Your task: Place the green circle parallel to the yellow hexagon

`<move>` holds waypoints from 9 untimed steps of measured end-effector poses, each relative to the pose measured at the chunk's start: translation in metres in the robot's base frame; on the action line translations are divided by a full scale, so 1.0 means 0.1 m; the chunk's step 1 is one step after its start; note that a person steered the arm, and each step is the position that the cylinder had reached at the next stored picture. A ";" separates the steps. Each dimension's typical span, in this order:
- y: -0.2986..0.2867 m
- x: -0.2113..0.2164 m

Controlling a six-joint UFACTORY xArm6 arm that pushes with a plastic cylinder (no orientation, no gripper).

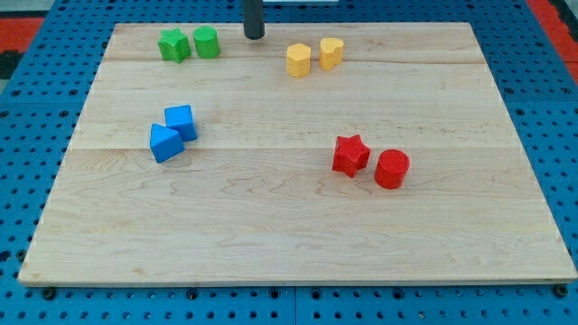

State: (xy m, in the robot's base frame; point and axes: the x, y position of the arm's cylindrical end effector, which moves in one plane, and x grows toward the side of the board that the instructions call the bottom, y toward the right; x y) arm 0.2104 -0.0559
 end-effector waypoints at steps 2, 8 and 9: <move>-0.20 -0.18; -1.07 -0.18; -1.03 -0.15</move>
State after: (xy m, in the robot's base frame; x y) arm 0.1956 -0.1588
